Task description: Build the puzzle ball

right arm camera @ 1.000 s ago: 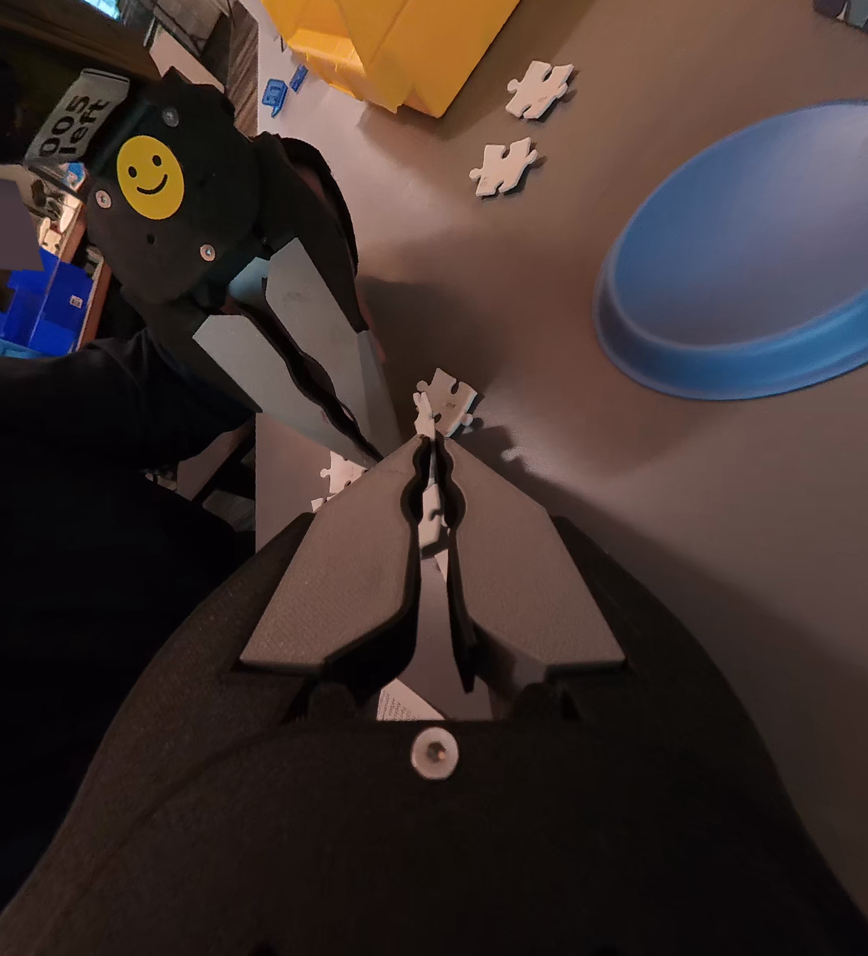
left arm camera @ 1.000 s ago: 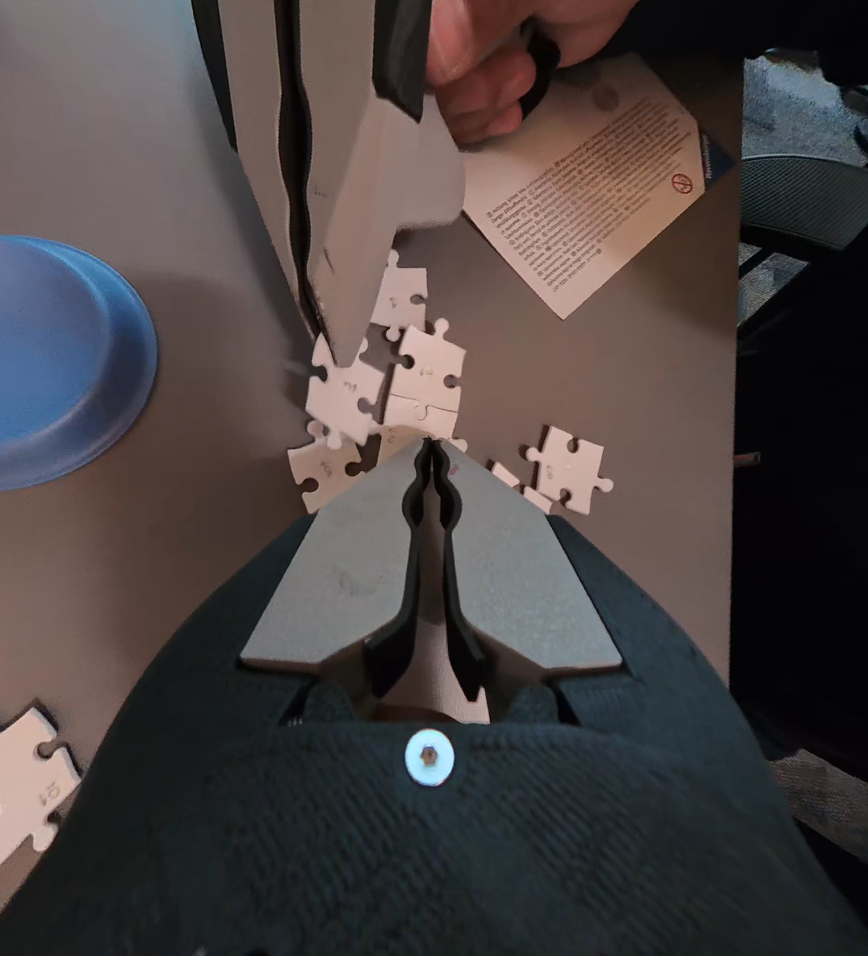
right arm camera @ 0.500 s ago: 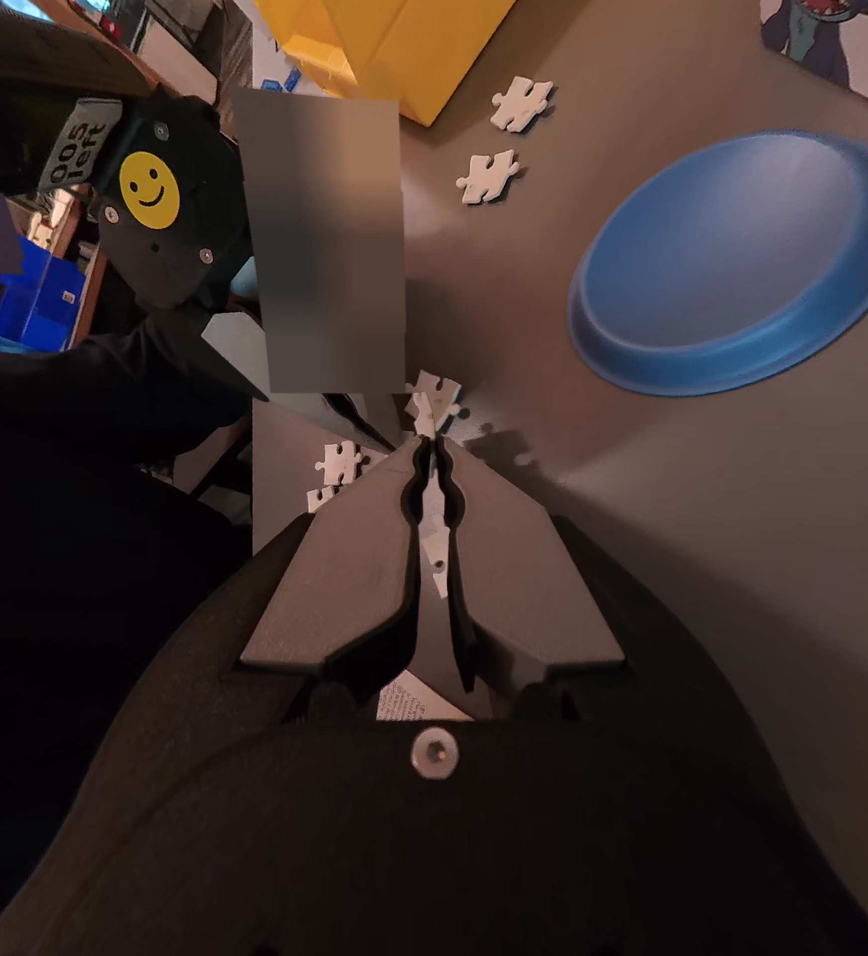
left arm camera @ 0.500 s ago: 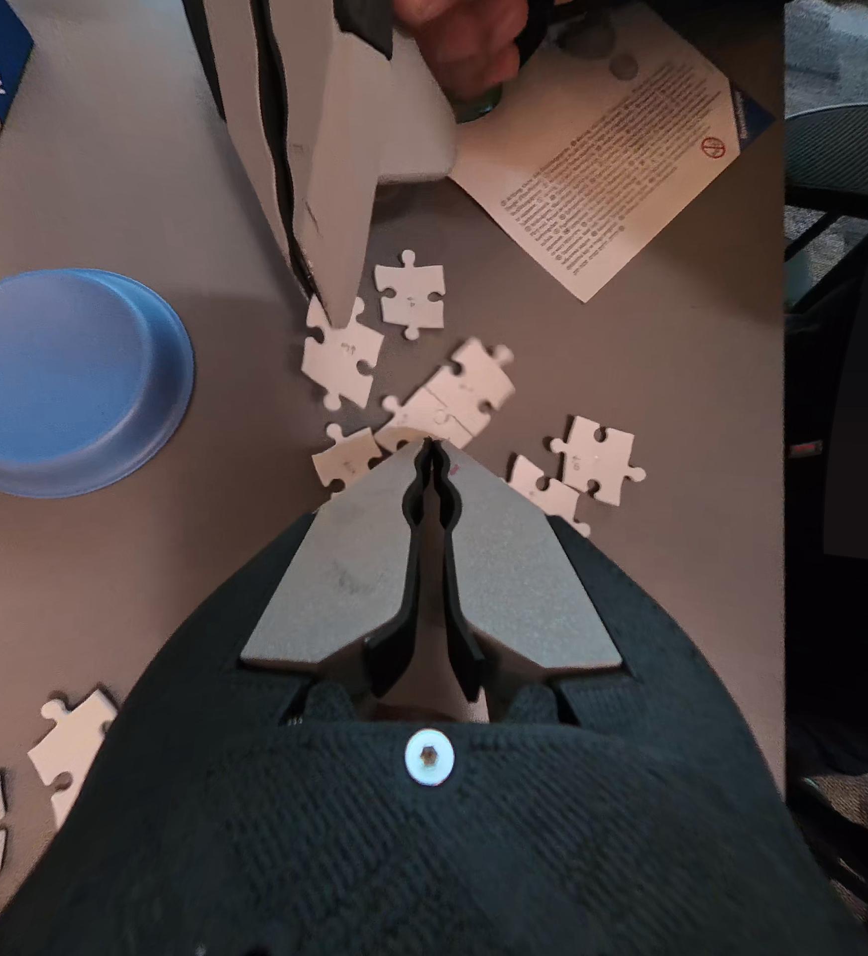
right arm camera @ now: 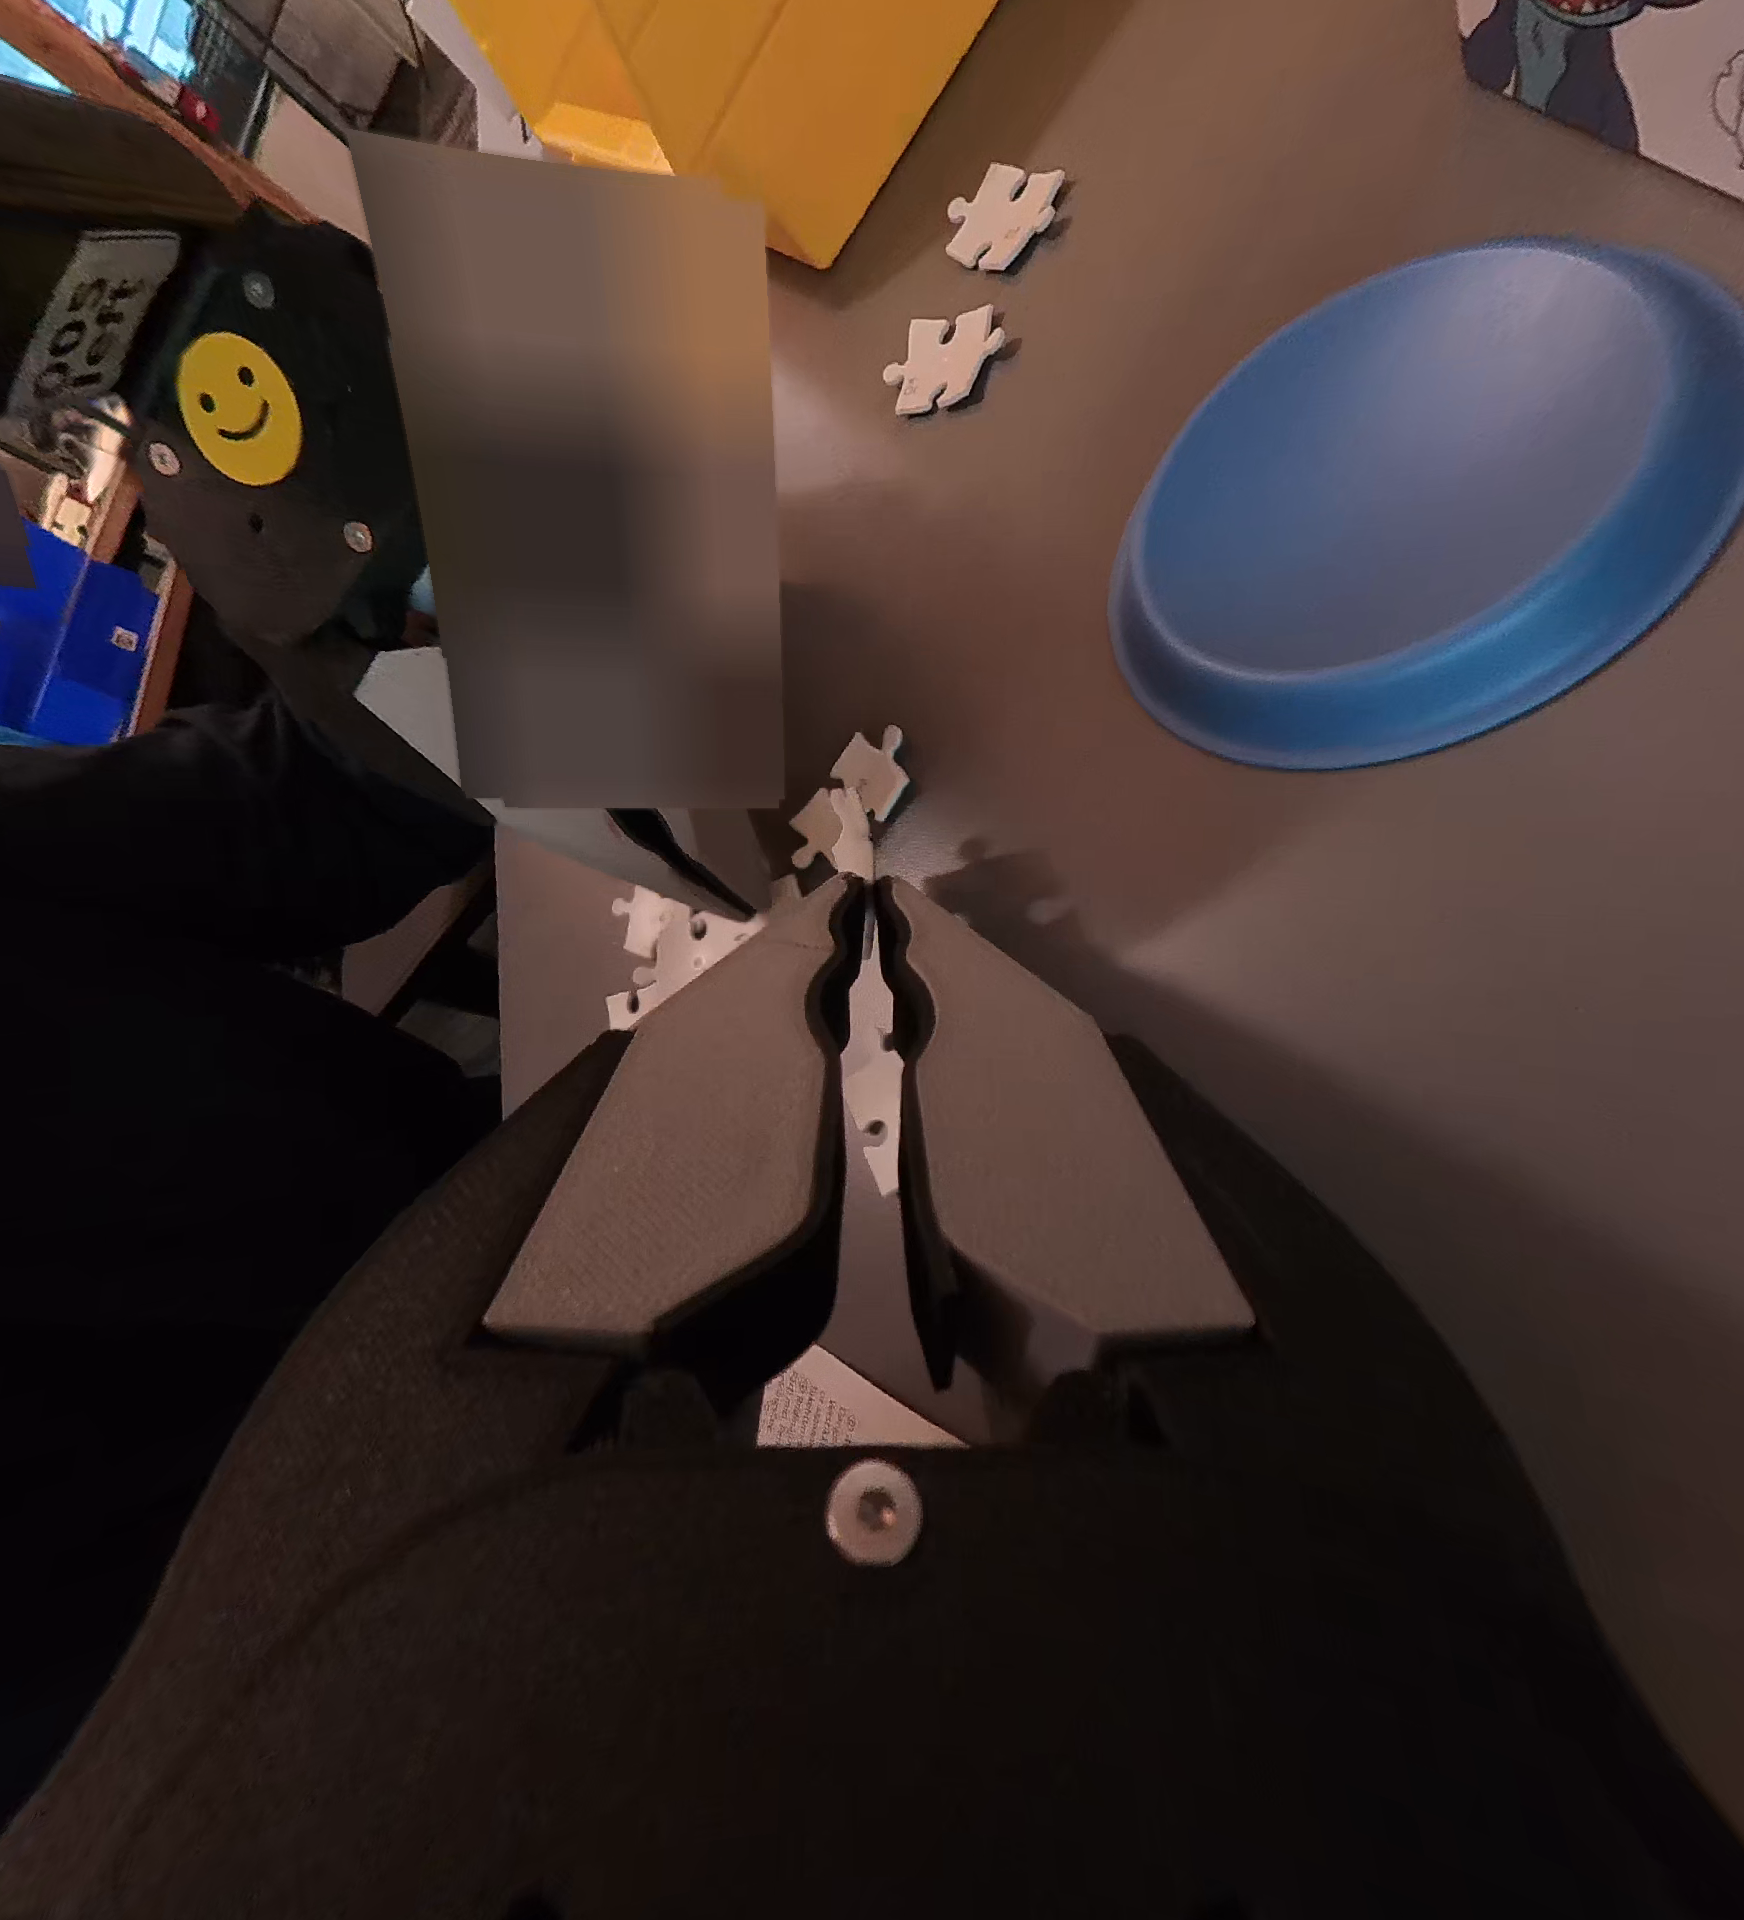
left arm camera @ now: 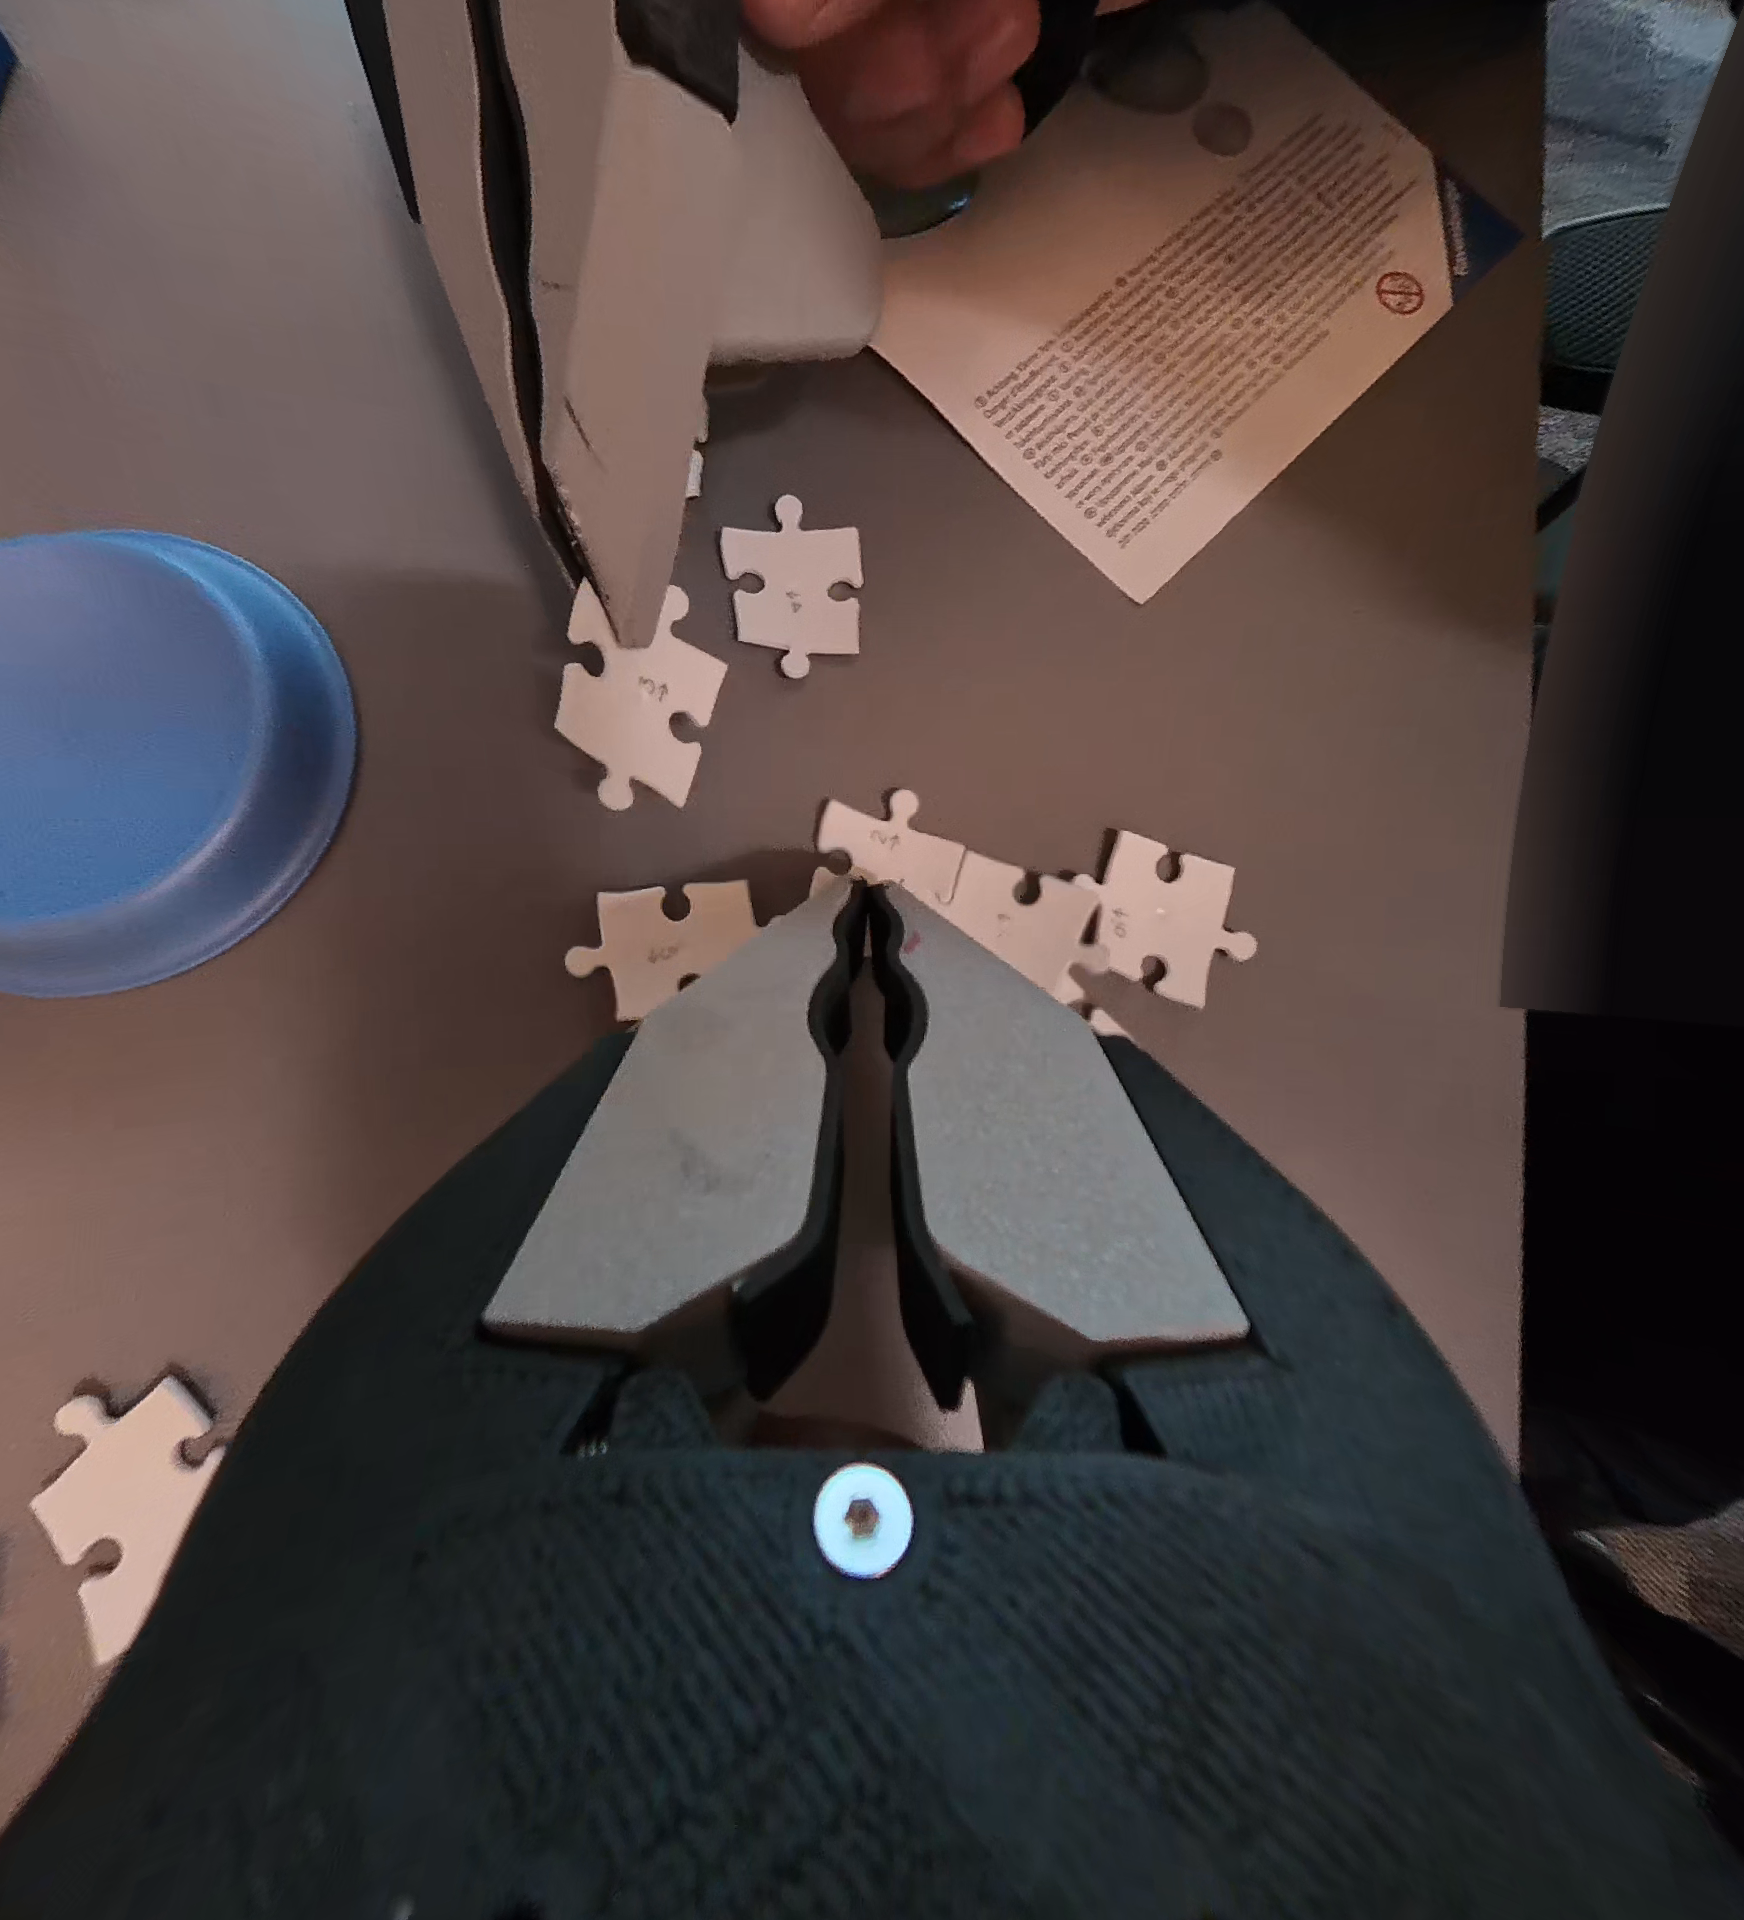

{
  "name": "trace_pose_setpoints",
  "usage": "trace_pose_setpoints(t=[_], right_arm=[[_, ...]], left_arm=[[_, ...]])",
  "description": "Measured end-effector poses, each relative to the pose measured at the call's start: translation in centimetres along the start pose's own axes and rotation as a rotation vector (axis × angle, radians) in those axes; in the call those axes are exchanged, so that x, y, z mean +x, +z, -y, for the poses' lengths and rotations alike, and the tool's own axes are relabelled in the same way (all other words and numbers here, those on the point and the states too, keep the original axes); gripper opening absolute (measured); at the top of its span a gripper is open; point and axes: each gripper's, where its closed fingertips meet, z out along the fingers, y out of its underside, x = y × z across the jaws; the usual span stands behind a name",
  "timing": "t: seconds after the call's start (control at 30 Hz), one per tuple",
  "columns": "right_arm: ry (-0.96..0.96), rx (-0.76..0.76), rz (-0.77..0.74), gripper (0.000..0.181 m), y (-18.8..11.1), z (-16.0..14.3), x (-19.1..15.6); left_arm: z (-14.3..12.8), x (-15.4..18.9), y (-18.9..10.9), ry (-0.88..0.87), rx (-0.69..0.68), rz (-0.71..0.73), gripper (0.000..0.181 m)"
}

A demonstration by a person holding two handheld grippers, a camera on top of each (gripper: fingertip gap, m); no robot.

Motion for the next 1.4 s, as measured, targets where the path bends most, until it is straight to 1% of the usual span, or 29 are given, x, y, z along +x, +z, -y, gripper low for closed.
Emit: trace_pose_setpoints(t=[0.1,0.23,0.3,0.4,0.5,0.63,0.7,0.8,0.9,1.03,1.2,1.4], right_arm=[[0.005,-0.010,0.004,0.000,0.2,-0.2,0.1],[0.002,-0.019,0.016,0.000,0.3,-0.3,-0.3],[-0.003,-0.026,0.023,0.000,0.4,-0.5,-0.6],[-0.011,-0.035,0.028,0.000,0.6,-0.7,-1.0],[-0.012,-0.037,0.030,0.000,0.7,-0.7,-1.1],[-0.010,-0.038,0.035,0.000,0.6,-0.8,-1.1],[-0.012,-0.039,0.035,0.000,0.6,-0.8,-1.2],[-0.013,-0.040,0.038,0.000,0.7,-0.9,-1.4],[-0.012,-0.036,0.041,0.000,0.9,-0.9,-1.6],[-0.003,-0.037,0.061,0.000,1.7,-1.0,-2.1],[0.001,-0.051,0.075,0.000,2.7,-1.3,-2.4],[0.003,-0.049,0.081,0.000,2.8,-1.2,-2.5]], left_arm=[[0.5,0.0,-1.0,0.011,0.035,0.007,0.000],[0.9,0.4,-1.6,0.014,0.072,-0.027,0.000],[0.4,1.0,-1.2,0.033,0.046,-0.059,0.000],[-0.8,1.9,-0.2,0.106,-0.026,-0.077,0.000],[-0.7,2.8,0.0,0.135,-0.024,-0.102,0.000],[-0.3,2.5,0.3,0.101,-0.021,-0.079,0.000],[0.0,2.4,0.3,0.083,-0.013,-0.069,0.007],[0.9,2.6,-0.4,0.065,0.039,-0.085,0.007],[1.2,1.9,-1.1,0.046,0.062,-0.053,0.007],[0.5,1.5,-1.0,0.060,0.028,-0.025,0.004],[-0.7,2.0,-0.1,0.117,-0.050,-0.020,0.001],[-0.4,1.8,0.1,0.122,-0.039,-0.008,0.000]])
